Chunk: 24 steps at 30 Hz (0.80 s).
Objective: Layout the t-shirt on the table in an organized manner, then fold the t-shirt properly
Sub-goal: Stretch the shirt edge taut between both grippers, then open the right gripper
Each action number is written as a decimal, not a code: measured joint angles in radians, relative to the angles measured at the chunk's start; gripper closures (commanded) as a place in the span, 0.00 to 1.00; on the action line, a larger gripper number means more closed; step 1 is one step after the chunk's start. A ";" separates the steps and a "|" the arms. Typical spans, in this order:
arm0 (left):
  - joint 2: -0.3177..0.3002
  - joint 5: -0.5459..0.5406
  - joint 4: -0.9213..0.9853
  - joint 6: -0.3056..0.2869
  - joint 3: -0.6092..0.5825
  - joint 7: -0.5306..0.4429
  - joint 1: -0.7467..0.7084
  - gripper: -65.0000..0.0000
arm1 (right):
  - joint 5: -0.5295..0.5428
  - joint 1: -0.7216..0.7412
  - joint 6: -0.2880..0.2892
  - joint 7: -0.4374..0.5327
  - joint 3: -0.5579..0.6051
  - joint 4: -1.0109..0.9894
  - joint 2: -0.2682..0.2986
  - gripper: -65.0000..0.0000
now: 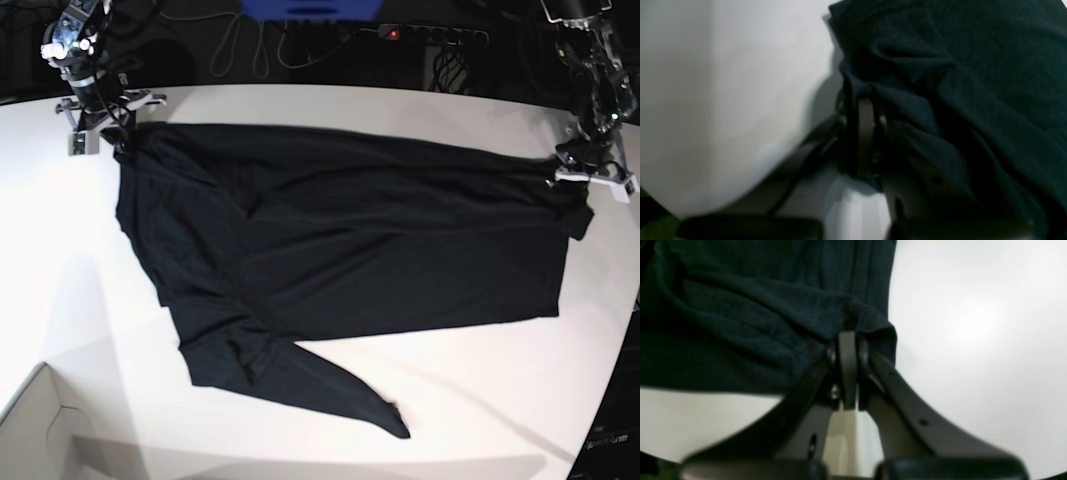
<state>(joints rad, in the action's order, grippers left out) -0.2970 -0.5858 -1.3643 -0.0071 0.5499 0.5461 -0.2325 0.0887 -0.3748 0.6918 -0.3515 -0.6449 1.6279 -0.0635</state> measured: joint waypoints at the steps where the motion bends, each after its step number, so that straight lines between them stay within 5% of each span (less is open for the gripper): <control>1: -0.002 0.000 0.000 0.000 0.000 0.000 0.000 1.00 | 0.000 -0.002 0.000 0.002 0.001 0.000 0.000 1.00; 8: 0.003 0.001 0.003 -0.013 0.085 0.010 -0.027 1.00 | 0.004 -0.034 0.003 0.004 0.002 0.000 0.000 1.00; 12: -0.002 0.017 0.008 -0.129 0.092 0.027 -0.027 1.00 | 0.004 -0.042 0.002 0.005 0.002 0.004 -0.003 1.00; 15: -0.002 0.016 0.008 -0.156 0.101 0.077 -0.016 1.00 | 0.003 -0.067 0.001 0.003 0.005 0.022 -0.004 1.00; 24: -0.008 0.019 0.007 -0.162 0.168 0.131 -0.017 1.00 | 0.004 -0.138 0.002 0.008 0.008 0.127 -0.066 1.00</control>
<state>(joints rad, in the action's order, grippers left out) -0.3050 -0.5667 -1.3575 -0.1688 0.7177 0.6769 -0.2493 0.0925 -0.5129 0.6937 -0.3439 -0.6365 1.7550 -0.1295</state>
